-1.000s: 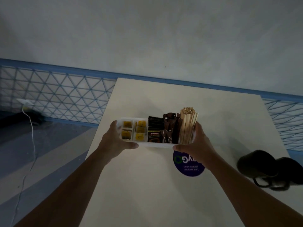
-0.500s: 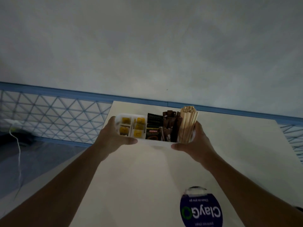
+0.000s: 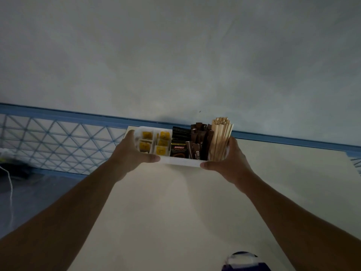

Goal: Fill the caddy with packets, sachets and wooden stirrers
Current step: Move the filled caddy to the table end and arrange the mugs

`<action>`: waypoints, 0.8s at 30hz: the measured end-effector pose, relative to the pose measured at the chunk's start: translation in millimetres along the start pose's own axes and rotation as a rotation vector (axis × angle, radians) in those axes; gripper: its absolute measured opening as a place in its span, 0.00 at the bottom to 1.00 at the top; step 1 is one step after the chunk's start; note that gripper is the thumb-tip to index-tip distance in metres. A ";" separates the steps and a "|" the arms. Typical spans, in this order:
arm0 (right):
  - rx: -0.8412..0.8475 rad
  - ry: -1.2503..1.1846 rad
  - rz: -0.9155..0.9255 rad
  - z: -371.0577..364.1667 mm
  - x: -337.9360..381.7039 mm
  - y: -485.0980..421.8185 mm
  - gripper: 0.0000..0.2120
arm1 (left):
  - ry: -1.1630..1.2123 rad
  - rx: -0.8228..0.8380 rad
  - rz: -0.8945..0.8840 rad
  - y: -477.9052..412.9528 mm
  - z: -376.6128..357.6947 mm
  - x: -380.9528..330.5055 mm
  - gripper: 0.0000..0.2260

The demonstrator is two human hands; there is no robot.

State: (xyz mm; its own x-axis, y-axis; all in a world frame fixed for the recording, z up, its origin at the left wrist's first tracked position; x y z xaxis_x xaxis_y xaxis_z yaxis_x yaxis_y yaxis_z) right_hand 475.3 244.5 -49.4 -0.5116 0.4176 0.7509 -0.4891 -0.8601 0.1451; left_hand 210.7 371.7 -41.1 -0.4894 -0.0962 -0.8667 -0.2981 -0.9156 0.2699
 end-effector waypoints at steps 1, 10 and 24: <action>0.006 0.007 0.002 -1.2 -0.4 -2.3 0.45 | -0.008 -0.001 0.006 -1.4 -0.3 1.2 0.37; 0.034 0.029 -0.010 -7.9 -7.0 -12.2 0.45 | 0.016 0.031 0.007 -4.6 -6.8 3.0 0.31; 0.063 0.047 -0.141 12.3 -25.5 34.0 0.59 | -0.148 -0.186 0.051 29.0 -1.9 -4.9 0.49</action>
State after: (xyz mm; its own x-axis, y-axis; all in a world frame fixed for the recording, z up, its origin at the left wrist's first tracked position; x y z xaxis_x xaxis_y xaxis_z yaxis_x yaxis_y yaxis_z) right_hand 480.4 201.0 -55.7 -0.4740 0.5476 0.6895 -0.5136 -0.8080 0.2886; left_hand 206.0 344.9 -29.8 -0.6190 -0.0979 -0.7792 -0.1206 -0.9686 0.2175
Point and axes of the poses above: each hand's wrist, its own y-axis away from the middle knuckle, its own z-axis out of the back of the hand, x = y × z, the point moved 1 cm from there along -y, towards the middle knuckle, and after that the axes turned 3 degrees about y, right-handed, at the moved point
